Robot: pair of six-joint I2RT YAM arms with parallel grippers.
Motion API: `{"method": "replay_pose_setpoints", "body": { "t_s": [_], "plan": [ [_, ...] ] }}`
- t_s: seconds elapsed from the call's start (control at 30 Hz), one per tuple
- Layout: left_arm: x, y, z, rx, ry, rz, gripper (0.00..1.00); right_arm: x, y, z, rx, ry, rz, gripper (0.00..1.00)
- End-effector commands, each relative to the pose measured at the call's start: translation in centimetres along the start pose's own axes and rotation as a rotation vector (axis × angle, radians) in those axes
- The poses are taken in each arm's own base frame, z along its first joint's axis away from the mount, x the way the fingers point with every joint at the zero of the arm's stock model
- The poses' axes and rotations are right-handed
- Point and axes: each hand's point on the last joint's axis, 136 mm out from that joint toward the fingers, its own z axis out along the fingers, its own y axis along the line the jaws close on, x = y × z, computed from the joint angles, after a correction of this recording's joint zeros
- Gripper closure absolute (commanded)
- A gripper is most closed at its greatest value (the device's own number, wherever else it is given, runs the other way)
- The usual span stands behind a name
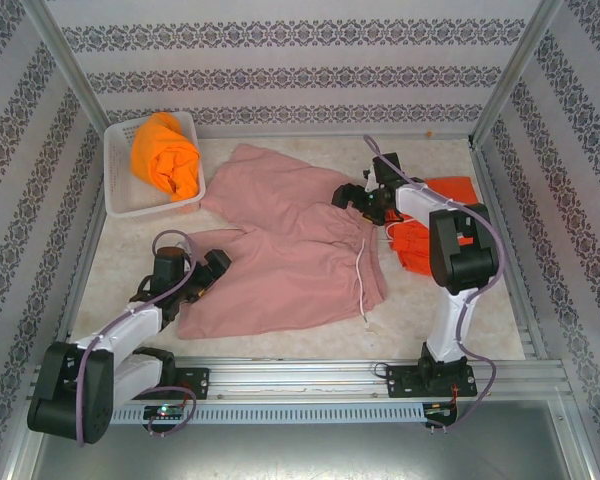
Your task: Fold and stack the shorts
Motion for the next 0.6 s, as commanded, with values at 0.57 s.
{"method": "replay_pose_setpoints", "body": {
  "t_s": [0.57],
  "plan": [
    [-3.0,-3.5,-4.1,0.014,-0.120,0.039,0.00,-3.8,4.1,-1.4,-0.088,-0.047,-0.064,0.02]
  ]
}}
